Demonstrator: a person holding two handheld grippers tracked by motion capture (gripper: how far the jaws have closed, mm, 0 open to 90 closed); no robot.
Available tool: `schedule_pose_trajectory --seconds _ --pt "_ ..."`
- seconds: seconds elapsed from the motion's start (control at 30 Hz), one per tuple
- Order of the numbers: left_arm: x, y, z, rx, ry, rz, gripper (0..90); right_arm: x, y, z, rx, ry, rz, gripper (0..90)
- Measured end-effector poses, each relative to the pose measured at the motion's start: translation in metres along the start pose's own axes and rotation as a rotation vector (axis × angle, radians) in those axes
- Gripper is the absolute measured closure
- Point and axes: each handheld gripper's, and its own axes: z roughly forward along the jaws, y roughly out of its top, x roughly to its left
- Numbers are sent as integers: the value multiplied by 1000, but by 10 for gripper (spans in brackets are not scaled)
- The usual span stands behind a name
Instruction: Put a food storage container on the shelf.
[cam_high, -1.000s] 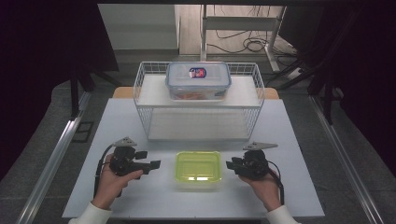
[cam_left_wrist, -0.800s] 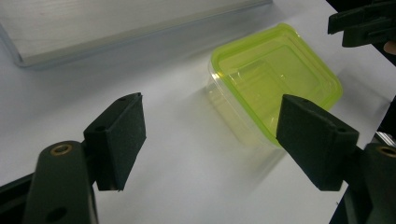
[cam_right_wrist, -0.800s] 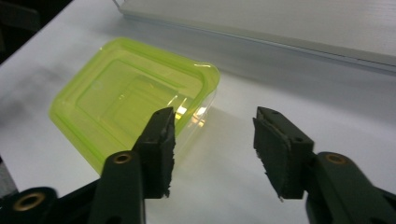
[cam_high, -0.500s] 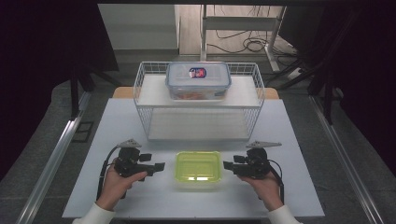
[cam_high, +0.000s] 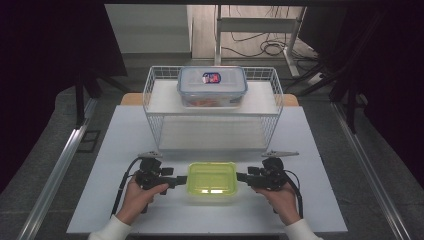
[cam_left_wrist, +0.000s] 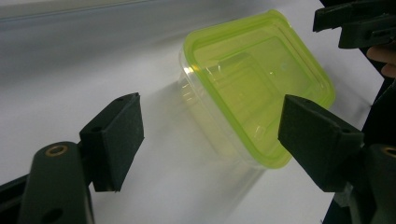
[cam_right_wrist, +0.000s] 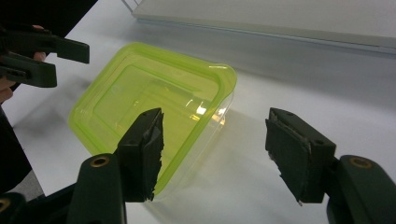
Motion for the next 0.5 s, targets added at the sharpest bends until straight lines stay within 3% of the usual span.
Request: schedule_pose_trajectory --seconds 0.07,0.43,0.5 --pt "1 2 6 1 -31 -24 258 0 0 3 1 5 5 382" --pt "4 2 21 38 -80 -80 336 0 -4 15 39 21 18 412" --pt "5 2 24 50 -106 -91 394 0 -4 18 49 25 20 427"
